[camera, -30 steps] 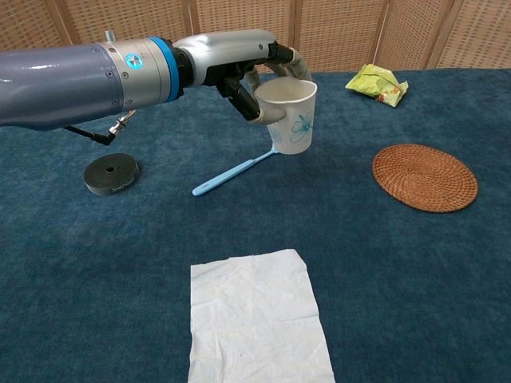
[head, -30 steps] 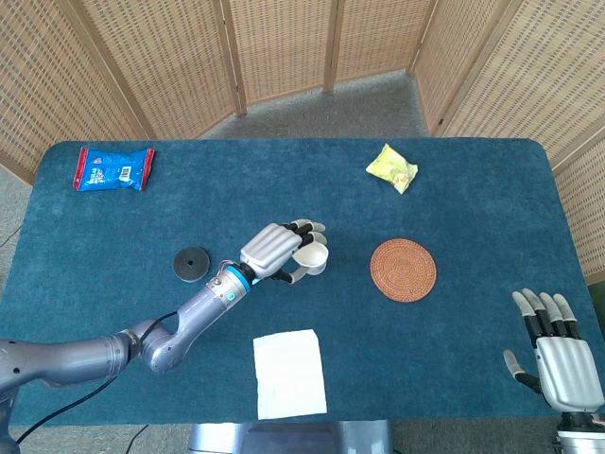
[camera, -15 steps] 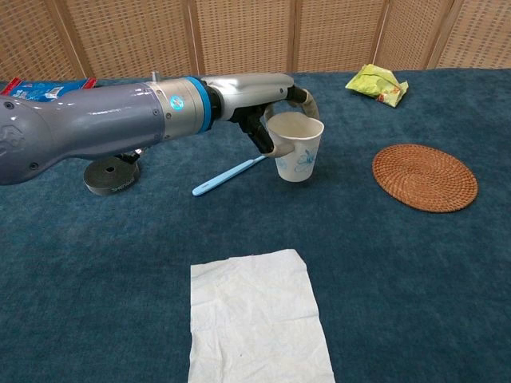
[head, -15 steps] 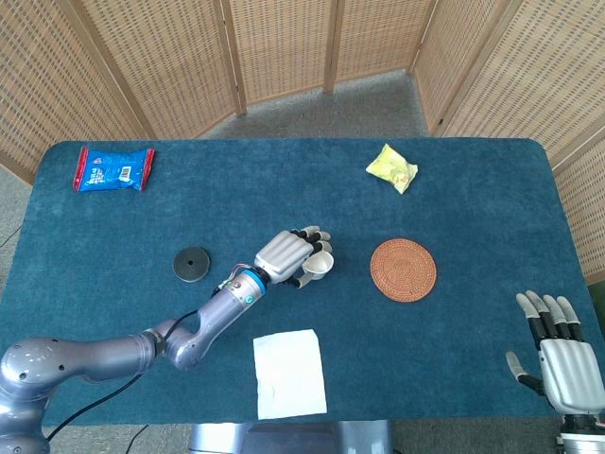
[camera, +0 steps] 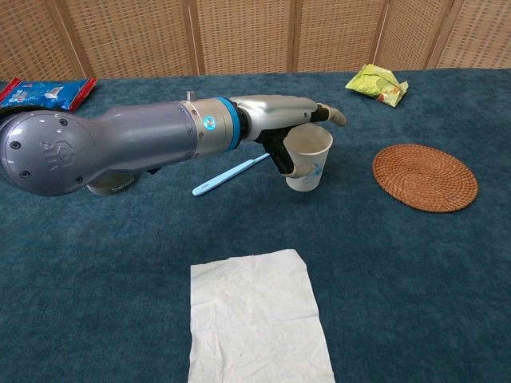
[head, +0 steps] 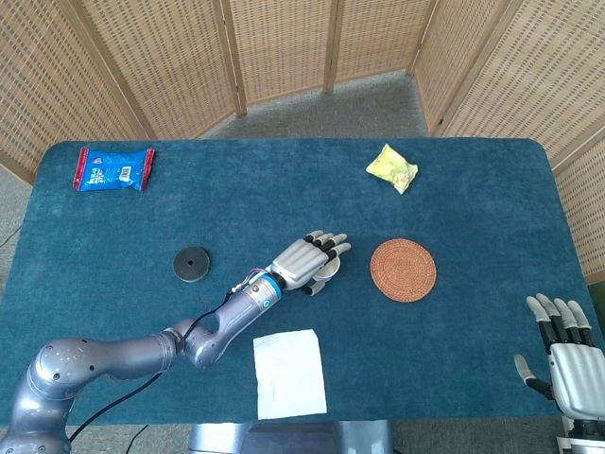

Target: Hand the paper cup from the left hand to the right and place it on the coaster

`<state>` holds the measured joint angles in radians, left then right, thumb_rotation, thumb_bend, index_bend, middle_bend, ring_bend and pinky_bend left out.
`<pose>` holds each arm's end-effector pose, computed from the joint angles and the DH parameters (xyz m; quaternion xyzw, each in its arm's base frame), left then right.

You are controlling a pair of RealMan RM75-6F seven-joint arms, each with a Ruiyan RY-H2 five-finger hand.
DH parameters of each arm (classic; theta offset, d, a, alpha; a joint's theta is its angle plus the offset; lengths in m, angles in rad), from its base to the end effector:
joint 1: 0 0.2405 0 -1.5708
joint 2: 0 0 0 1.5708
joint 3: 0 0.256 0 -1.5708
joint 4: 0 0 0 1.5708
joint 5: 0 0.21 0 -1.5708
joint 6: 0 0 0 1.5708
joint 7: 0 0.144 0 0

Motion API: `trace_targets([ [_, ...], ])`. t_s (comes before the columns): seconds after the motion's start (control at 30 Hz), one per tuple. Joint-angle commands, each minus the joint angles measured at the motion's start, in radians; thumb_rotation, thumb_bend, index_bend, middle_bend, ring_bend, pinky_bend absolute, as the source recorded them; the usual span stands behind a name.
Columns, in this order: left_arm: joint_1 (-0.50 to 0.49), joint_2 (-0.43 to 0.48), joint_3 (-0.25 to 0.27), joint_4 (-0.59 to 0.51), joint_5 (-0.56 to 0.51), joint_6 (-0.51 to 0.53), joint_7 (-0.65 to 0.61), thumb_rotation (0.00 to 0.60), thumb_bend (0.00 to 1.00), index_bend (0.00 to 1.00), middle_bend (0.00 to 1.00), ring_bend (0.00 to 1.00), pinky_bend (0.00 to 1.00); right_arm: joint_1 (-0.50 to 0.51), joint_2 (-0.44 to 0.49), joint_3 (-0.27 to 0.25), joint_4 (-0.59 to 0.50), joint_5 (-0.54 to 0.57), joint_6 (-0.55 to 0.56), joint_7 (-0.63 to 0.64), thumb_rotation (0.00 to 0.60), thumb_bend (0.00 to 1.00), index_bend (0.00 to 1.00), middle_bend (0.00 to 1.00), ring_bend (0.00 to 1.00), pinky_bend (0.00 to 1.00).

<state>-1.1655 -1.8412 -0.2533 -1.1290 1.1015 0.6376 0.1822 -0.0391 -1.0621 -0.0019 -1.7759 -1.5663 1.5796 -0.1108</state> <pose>-0.0052 0.3764 -0.1152 -0.8286 -0.3360 -0.3680 0.2552 -0.2921 -0.1323 0.1660 0.5816 -0.3971 0.3755 0.6025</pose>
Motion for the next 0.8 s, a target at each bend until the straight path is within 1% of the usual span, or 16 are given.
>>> trace_targets([
  [0.03, 0.003, 0.013, -0.005, -0.02, 0.016, 0.014, -0.015, 0.58, 0.47, 0.0, 0.0, 0.0, 0.0, 0.0, 0.001, 0.001, -0.002, -0.002, 0.001, -0.003, 0.6, 0.37, 0.0, 0.0, 0.0, 0.0],
  [0.23, 0.026, 0.072, -0.016, -0.092, 0.048, 0.053, -0.051, 0.581, 0.47, 0.0, 0.0, 0.0, 0.0, 0.001, 0.008, 0.011, -0.008, 0.004, 0.001, -0.014, 0.6, 0.37, 0.0, 0.0, 0.0, 0.0],
  [0.33, 0.048, 0.125, -0.021, -0.152, 0.066, 0.088, -0.063, 0.583, 0.47, 0.0, 0.0, 0.0, 0.0, 0.005, 0.012, 0.019, -0.009, 0.012, -0.002, -0.013, 0.6, 0.37, 0.0, 0.0, 0.0, 0.0],
  [0.43, 0.088, 0.202, -0.024, -0.238, 0.076, 0.138, -0.065, 0.584, 0.47, 0.0, 0.0, 0.0, 0.0, 0.016, 0.015, 0.029, -0.007, 0.019, -0.013, -0.008, 0.6, 0.37, 0.0, 0.0, 0.0, 0.0],
  [0.6, 0.184, 0.355, -0.025, -0.404, 0.074, 0.243, -0.071, 0.584, 0.47, 0.0, 0.0, 0.0, 0.0, 0.064, 0.012, 0.052, -0.011, 0.021, -0.069, -0.012, 0.6, 0.37, 0.0, 0.0, 0.0, 0.0],
  [0.73, 0.281, 0.481, 0.005, -0.535, 0.091, 0.336, -0.066, 0.587, 0.47, 0.0, 0.0, 0.0, 0.0, 0.121, 0.002, 0.07, -0.025, 0.019, -0.138, -0.028, 0.6, 0.37, 0.0, 0.0, 0.0, 0.0],
  [0.8, 0.337, 0.559, 0.03, -0.608, 0.099, 0.381, -0.054, 0.585, 0.47, 0.0, 0.0, 0.0, 0.0, 0.158, -0.004, 0.082, -0.037, 0.018, -0.181, -0.037, 0.6, 0.37, 0.0, 0.0, 0.0, 0.0],
])
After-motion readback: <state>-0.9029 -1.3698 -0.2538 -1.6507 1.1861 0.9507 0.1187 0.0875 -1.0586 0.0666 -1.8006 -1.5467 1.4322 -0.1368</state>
